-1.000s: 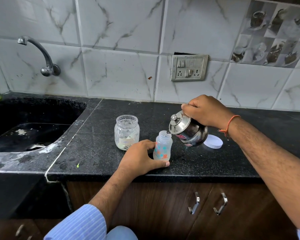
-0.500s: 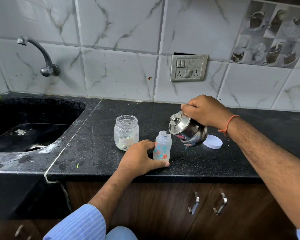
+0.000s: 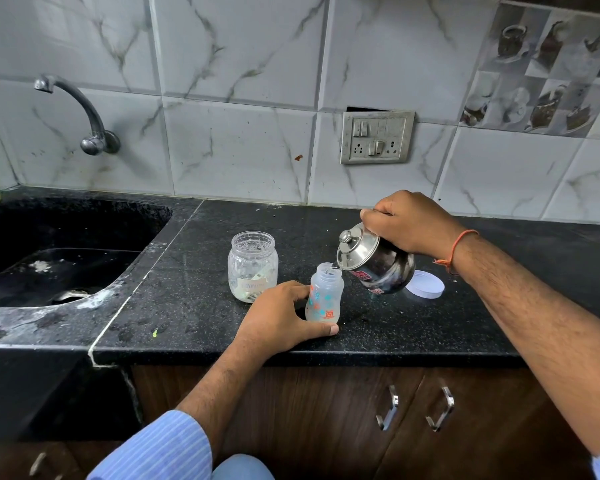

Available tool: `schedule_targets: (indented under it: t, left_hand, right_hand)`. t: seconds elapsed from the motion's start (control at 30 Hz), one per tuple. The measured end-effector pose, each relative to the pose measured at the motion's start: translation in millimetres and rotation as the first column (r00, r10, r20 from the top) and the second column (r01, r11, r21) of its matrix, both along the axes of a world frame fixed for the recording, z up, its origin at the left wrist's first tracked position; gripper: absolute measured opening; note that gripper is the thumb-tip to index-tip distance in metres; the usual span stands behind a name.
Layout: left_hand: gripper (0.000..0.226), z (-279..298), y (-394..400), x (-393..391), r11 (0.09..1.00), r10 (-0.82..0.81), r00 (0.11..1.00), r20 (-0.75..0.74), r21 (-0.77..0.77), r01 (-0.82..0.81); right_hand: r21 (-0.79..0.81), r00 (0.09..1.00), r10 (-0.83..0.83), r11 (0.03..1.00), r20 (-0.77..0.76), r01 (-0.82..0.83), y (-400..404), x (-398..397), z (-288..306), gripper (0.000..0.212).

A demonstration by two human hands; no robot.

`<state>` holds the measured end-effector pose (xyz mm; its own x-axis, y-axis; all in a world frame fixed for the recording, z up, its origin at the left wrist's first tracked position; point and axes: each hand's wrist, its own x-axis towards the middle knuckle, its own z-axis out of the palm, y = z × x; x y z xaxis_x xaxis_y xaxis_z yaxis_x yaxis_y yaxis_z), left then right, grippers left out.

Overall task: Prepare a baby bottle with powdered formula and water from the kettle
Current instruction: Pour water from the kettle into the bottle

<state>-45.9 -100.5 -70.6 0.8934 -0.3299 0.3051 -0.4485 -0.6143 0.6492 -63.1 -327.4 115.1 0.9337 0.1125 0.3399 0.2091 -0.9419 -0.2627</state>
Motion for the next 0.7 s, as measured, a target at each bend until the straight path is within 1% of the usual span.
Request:
schedule_targets:
  t: [0.2,0.4,0.53,0.7]
  left_hand:
    - [0.068,-0.8,-0.1,1.1,1.0,0.004,1.0,0.0,0.007,-0.004]
    - [0.077,-1.6,-0.3,1.8,1.0,0.001,1.0,-0.011,0.003,-0.001]
    - [0.074,-3.6,-0.7,2.2,1.0,0.008,1.0,-0.002,-0.008,-0.008]
    - [0.079,-3.5,-0.7,3.0,1.0,0.003,1.0,0.002,0.006,-0.003]
  right_hand:
    - [0.003,1.0,0.004,1.0,-0.01,-0.004,-0.8,0.7,0.4,0.056]
    - [-0.001,1.0,0.008,1.0,-0.01,-0.008,-0.1,1.6,0.5,0.056]
    - [-0.011,1.0,0.011,1.0,-0.009,-0.011,-0.8,2.4,0.3,0.056]
    - [-0.02,1.0,0.013,1.0,-0.009,-0.013,-0.8,3.2,1.0,0.055]
